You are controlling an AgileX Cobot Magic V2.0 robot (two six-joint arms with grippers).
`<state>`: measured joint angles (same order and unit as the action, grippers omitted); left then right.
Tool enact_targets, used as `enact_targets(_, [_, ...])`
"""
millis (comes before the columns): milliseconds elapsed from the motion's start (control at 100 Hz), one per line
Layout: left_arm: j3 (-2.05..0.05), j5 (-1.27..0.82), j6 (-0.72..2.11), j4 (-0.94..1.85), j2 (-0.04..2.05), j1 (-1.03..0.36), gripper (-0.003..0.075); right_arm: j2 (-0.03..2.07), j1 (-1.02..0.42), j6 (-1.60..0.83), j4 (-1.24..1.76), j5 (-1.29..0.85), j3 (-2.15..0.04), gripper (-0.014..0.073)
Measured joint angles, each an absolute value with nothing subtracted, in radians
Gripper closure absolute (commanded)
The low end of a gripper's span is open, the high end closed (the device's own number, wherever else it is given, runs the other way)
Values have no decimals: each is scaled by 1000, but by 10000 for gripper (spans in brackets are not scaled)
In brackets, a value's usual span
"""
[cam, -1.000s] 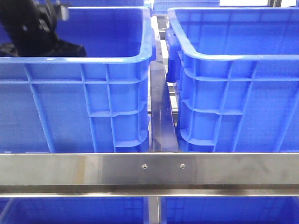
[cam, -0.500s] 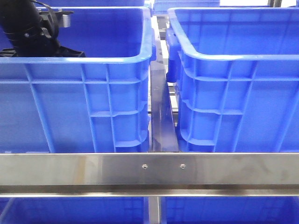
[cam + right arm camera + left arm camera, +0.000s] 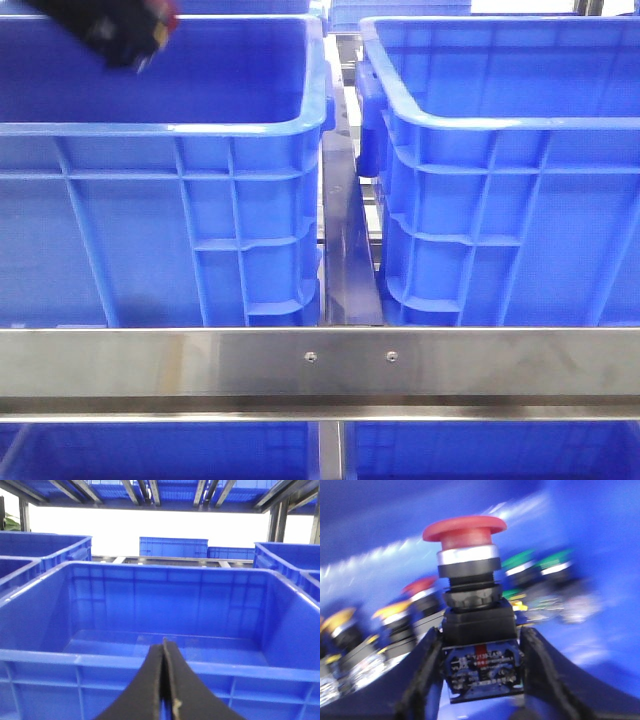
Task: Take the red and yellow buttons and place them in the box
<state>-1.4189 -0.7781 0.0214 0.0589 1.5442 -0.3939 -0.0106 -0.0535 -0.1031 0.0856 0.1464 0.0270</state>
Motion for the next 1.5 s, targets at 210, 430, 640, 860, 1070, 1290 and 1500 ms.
enact_targets(210, [-1376,-782,35,59,1434,-573,739,-11,-54,-103,86,154,27,662])
enact_targets(430, [-1355,-785,39,52,1400,-753,739,-11,-54,-103,107,30,-69,662])
enact_targets(640, [-1352,-785,41,47,1400,-829,739,52,-54,-103,244,-242,-309,662])
enact_targets(860, [-1350,-772,41,42,1400,-832,739,290,-54,-101,301,-583,-623,662])
enact_targets(1070, [-1350,-772,41,42,1400,-832,739,507,-54,-101,382,-765,-807,662])
enact_targets(1290, [-1350,-772,41,42,1400,-832,739,638,-54,-99,494,-804,-818,572])
enact_targets(1500, [-1350,-772,41,42,1400,-832,739,712,-54,-99,596,-827,-818,197])
